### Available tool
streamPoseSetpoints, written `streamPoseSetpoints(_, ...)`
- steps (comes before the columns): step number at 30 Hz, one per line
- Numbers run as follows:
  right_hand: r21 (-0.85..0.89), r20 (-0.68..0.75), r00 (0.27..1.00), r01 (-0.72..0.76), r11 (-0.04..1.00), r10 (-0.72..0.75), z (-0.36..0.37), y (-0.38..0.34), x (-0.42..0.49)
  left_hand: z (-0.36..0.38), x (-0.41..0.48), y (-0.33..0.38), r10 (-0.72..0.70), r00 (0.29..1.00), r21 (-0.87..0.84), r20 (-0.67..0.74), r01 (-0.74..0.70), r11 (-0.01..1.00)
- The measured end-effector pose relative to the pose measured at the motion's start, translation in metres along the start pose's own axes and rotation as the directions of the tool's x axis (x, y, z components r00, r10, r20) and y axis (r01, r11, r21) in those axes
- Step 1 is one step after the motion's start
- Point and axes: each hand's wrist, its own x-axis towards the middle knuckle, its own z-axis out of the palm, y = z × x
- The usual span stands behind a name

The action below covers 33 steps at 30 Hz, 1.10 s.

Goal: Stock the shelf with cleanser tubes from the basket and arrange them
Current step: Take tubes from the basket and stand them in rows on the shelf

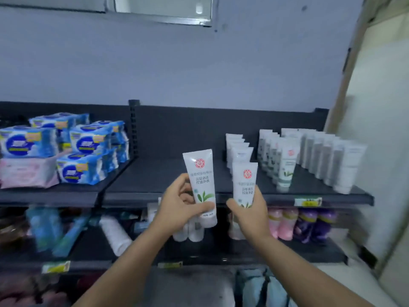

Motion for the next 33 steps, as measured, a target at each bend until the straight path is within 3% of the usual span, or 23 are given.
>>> streamPoseSetpoints(4, -0.216, -0.052, 0.996, 0.062, 0.974, -0.075, -0.096, 0.011, 0.030, 0.093, 0.029, 0.014, 0.039, 0.996, -0.030, 0.080, -0.037, 0.999)
streamPoseSetpoints(9, -0.368, -0.151, 0.986, 0.006, 0.930, -0.066, -0.180, 0.036, 0.067, 0.179, 0.055, 0.016, 0.051, 0.989, -0.084, 0.139, -0.040, 0.996)
streamPoseSetpoints(16, -0.264, -0.252, 0.968, -0.078, 0.961, 0.009, -0.220, 0.062, 0.105, 0.237, 0.075, 0.005, 0.068, 0.973, -0.053, 0.220, -0.058, 0.997)
streamPoseSetpoints(23, -0.202, -0.341, 0.940, -0.092, 0.975, 0.017, -0.222, 0.066, 0.130, 0.236, 0.100, 0.005, 0.083, 0.975, -0.063, 0.206, -0.071, 0.995)
streamPoseSetpoints(26, -0.266, -0.311, 0.950, -0.049, 0.963, -0.037, -0.219, 0.059, 0.135, 0.224, 0.111, 0.000, 0.131, 0.977, -0.035, 0.168, -0.127, 0.991)
streamPoseSetpoints(29, -0.206, -0.247, 0.966, 0.024, 0.978, -0.076, -0.205, 0.049, 0.133, 0.210, 0.125, 0.001, 0.123, 0.987, -0.028, 0.103, -0.121, 0.992)
streamPoseSetpoints(33, -0.160, -0.055, 0.997, 0.037, 0.986, -0.046, -0.168, 0.044, 0.126, 0.186, 0.168, 0.021, 0.135, 0.989, -0.040, -0.059, -0.138, 0.990)
